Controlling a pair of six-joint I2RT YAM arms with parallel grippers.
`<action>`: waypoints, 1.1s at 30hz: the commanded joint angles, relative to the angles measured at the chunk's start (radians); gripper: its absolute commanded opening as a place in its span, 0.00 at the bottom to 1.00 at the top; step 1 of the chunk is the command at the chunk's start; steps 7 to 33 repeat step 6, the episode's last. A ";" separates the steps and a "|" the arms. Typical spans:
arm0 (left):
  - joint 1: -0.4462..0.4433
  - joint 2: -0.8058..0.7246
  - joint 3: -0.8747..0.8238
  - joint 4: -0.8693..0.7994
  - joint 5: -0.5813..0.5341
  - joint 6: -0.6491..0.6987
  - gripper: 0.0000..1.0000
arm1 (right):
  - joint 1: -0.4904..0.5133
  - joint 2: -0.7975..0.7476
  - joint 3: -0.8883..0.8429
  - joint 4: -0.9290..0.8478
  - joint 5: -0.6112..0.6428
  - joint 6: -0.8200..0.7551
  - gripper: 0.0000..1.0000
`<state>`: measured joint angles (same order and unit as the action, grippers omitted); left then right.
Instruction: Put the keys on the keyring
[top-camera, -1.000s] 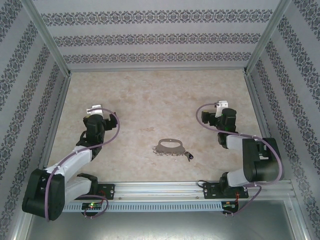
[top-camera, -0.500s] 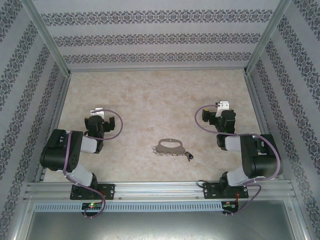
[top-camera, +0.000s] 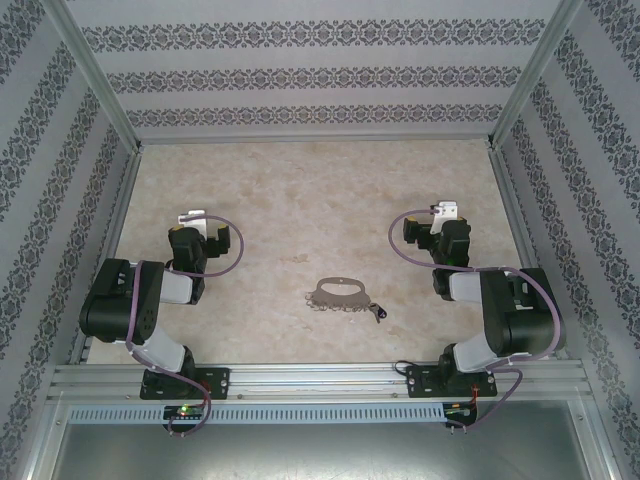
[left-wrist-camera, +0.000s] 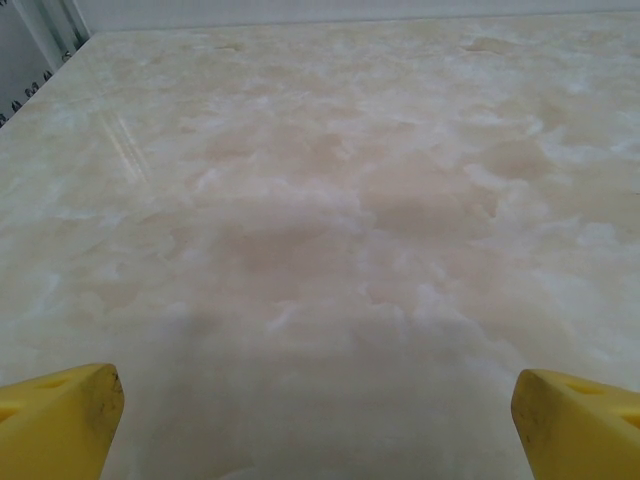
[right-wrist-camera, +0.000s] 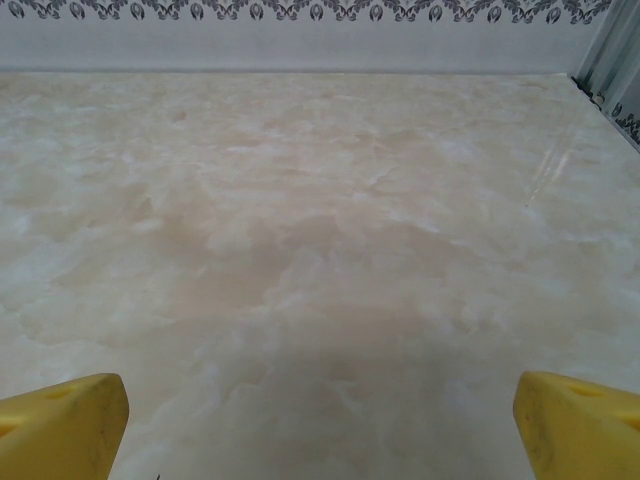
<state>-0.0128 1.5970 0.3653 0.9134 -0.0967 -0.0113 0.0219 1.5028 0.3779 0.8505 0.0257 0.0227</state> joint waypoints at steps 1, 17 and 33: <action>0.008 -0.009 0.012 0.045 0.012 -0.009 1.00 | -0.015 0.009 0.019 0.023 -0.018 0.011 0.98; 0.008 -0.009 0.012 0.045 0.012 -0.009 1.00 | -0.019 0.007 0.015 0.028 -0.026 0.007 0.98; 0.008 -0.009 0.012 0.045 0.012 -0.009 1.00 | -0.019 0.007 0.015 0.028 -0.026 0.007 0.98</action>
